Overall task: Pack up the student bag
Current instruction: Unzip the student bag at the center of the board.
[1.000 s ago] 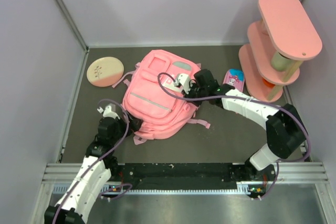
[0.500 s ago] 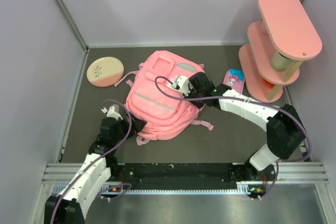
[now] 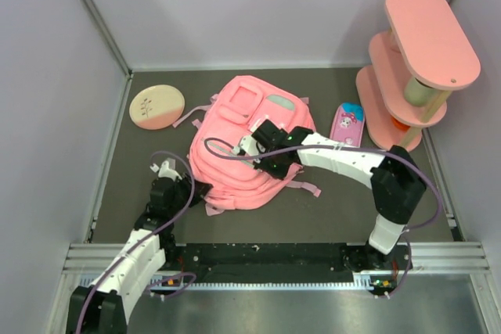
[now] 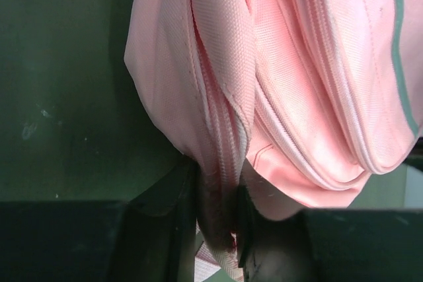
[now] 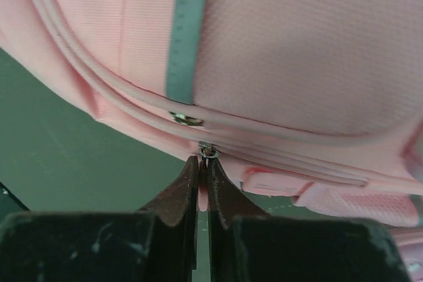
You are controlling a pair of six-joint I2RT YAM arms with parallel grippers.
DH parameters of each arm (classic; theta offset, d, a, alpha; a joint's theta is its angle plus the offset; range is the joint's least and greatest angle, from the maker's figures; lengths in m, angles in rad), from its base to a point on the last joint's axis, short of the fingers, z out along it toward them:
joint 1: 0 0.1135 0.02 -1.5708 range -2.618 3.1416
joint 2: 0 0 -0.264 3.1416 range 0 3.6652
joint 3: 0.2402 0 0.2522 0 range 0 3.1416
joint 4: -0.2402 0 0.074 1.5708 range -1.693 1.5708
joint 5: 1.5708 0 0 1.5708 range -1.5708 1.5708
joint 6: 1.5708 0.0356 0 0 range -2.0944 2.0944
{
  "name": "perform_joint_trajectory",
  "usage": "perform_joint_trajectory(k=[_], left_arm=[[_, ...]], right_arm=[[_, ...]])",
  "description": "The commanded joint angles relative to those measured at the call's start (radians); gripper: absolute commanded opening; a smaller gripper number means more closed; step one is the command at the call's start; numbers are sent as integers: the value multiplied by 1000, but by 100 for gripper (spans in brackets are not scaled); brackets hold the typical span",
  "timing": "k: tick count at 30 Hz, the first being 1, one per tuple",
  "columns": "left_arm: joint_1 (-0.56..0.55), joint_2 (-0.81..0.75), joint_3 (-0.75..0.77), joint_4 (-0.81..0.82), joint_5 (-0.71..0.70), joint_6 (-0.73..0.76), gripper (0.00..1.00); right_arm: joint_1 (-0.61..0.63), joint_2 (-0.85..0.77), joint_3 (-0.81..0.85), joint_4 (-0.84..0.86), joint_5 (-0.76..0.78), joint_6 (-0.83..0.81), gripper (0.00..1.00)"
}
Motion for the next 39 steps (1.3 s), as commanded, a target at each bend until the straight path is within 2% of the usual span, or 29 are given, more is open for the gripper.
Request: perform_joint_trajectory(k=[1, 7, 11, 21, 23, 24, 27, 28, 30, 31, 34, 39], left_arm=[[-11, -46, -11, 172, 82, -58, 20], [-11, -123, -23, 177, 90, -95, 0], [-14, -158, -33, 179, 88, -119, 0], [-86, -186, -50, 140, 59, -109, 0], [-88, -181, -8, 43, 55, -69, 18], [-88, -184, 30, -3, 46, -53, 38], [-88, -215, 98, -197, -20, -6, 62], [-88, -244, 145, -244, -60, 14, 67], [-88, -274, 185, -330, -105, 31, 71], [-88, -300, 217, -349, -123, 46, 75], [-88, -316, 274, -406, -158, 71, 77], [-88, -296, 409, -490, -194, 105, 77]], right_arm=[[70, 43, 55, -5, -95, 100, 0], [105, 0, 0, 120, -82, 226, 0], [116, -39, -41, 298, -177, 393, 0], [156, -68, -118, 583, -113, 710, 0], [159, -72, -127, 602, -121, 743, 5], [157, -75, -142, 605, -121, 744, 10], [157, -115, -194, 605, -69, 743, 32], [159, -155, -211, 610, -53, 743, 44], [159, -196, -256, 614, -26, 732, 50], [159, -224, -270, 618, -23, 726, 62], [159, -331, -328, 625, 25, 718, 64], [139, -534, -426, 621, 316, 767, 69]])
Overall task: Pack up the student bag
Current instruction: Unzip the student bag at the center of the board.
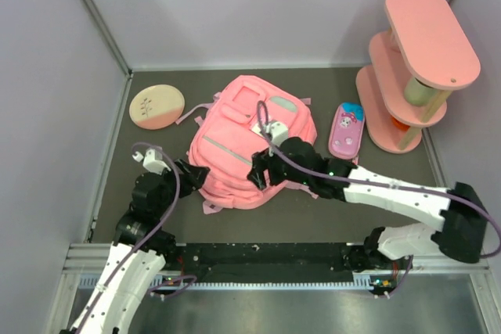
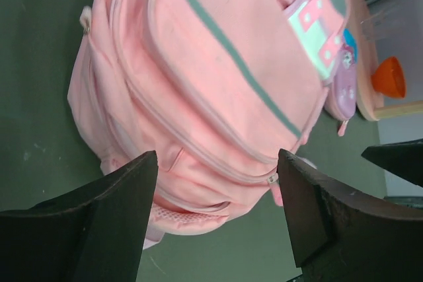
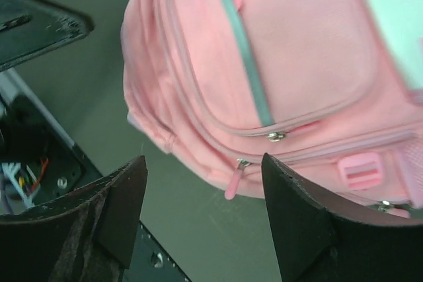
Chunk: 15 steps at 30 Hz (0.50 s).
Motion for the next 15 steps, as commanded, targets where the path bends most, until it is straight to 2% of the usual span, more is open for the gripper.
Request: perform_joint_trajectory(k=[1, 3, 7, 9, 13, 15], left_arm=[[-3, 11, 134, -68, -52, 67, 77], [-4, 18, 172, -85, -55, 78, 77], [-24, 75, 183, -79, 18, 54, 74], [-95, 100, 176, -79, -14, 41, 73], [-329, 170, 162, -53, -219, -21, 73], [-403, 245, 171, -28, -267, -55, 73]], right_arm=[[-27, -161, -72, 65, 276, 73, 71], [-114, -200, -105, 43, 299, 154, 72], [-246, -208, -142, 28, 187, 260, 70], [-256, -201, -149, 31, 199, 276, 70], [-291, -182, -168, 55, 209, 375, 68], [-316, -178, -190, 69, 192, 417, 67]])
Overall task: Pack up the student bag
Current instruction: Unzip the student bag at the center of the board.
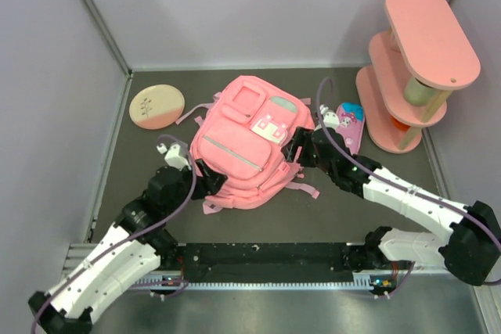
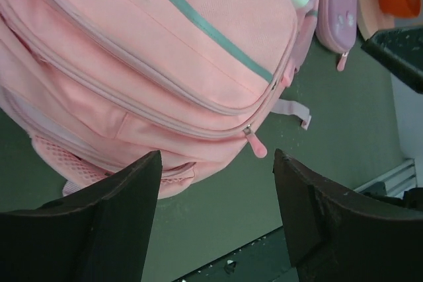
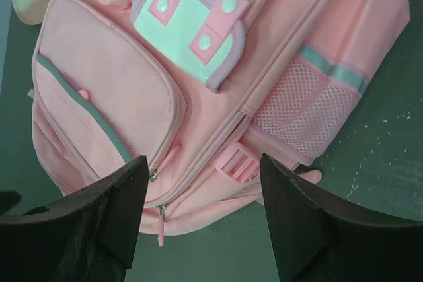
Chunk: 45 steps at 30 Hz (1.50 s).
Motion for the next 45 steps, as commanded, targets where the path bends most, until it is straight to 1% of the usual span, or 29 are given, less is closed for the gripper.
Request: perform_joint_trajectory(k=[1, 2, 3, 4, 5, 6, 7, 8, 9, 11, 12, 14, 17, 22, 29, 32, 36, 45], left_arm=[[-212, 122, 28, 51, -221, -76, 73], [-258, 153, 42, 56, -262, -88, 73], [-301, 217, 56, 55, -312, -117, 74], [-379, 249, 88, 47, -357, -145, 75], [-415, 282, 102, 42, -427, -173, 75], [-447, 347, 119, 41, -450, -229, 75], [-503, 381, 134, 38, -470, -256, 75], [-528, 413, 168, 29, -510, -283, 75], [-550, 476, 183, 26, -521, -320, 75], [-588, 535, 238, 33, -529, -343, 75], [-596, 588, 258, 36, -529, -343, 75], [-601, 642, 313, 36, -521, -342, 75], [-601, 736, 357, 26, -494, -329, 74], [-601, 814, 410, -19, -461, -329, 73], [-601, 935, 475, -53, -409, -316, 65], [-601, 998, 521, -99, -409, -332, 61], [-598, 1050, 582, -207, -447, -322, 58], [-575, 1092, 588, -235, -438, -303, 53]], right_arm=[[-56, 6, -32, 48, -14, 165, 66], [-78, 5, -45, 54, -18, 184, 67], [-88, 3, -53, 61, -20, 199, 66], [-101, 3, -58, 62, -28, 223, 66], [-122, 0, -64, 64, -32, 234, 66], [-131, -1, -65, 64, -34, 248, 65], [-139, 0, -67, 64, -34, 271, 65], [-145, -1, -65, 65, -40, 279, 65], [-150, 2, -64, 65, -40, 285, 64], [-150, 11, -50, 65, -69, 277, 64], [-150, 12, -50, 64, -80, 274, 64], [-150, 14, -68, 77, -109, 270, 63], [-150, 8, -121, 120, -130, 276, 61], [-148, -12, -200, 231, -166, 316, 59], [-148, -12, -187, 217, -172, 285, 58], [-150, -23, -190, 217, -175, 283, 58], [-150, -38, -197, 217, -172, 277, 58], [-148, -55, -200, 214, -172, 265, 58]])
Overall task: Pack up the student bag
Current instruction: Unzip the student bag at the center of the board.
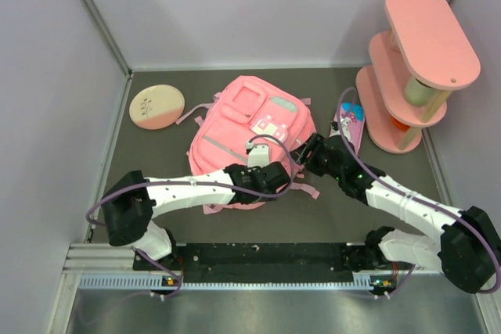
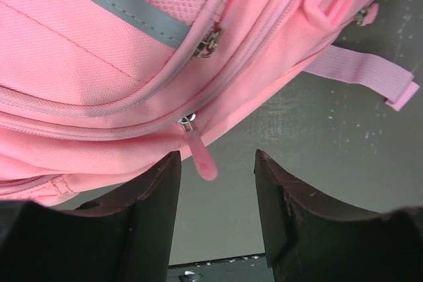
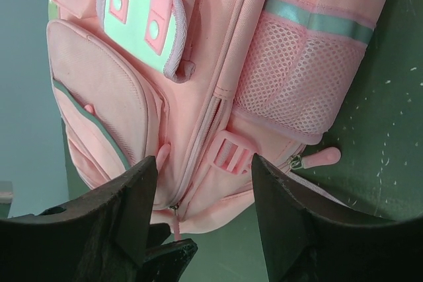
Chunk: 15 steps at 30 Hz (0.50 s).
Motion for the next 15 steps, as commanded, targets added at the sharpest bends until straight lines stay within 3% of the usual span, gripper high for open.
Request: perform_joint_trajectory(k=[1, 12, 15], left_arm=[[19, 27, 31, -39, -11, 9, 52], [73, 53, 28, 8, 24, 72, 38], [79, 60, 26, 18, 33, 82, 28]], right_arm=[[-8, -26, 8, 35, 0, -18, 58], [-8, -28, 9, 35, -6, -22, 58], [-8, -25, 9, 36, -7, -21, 58]])
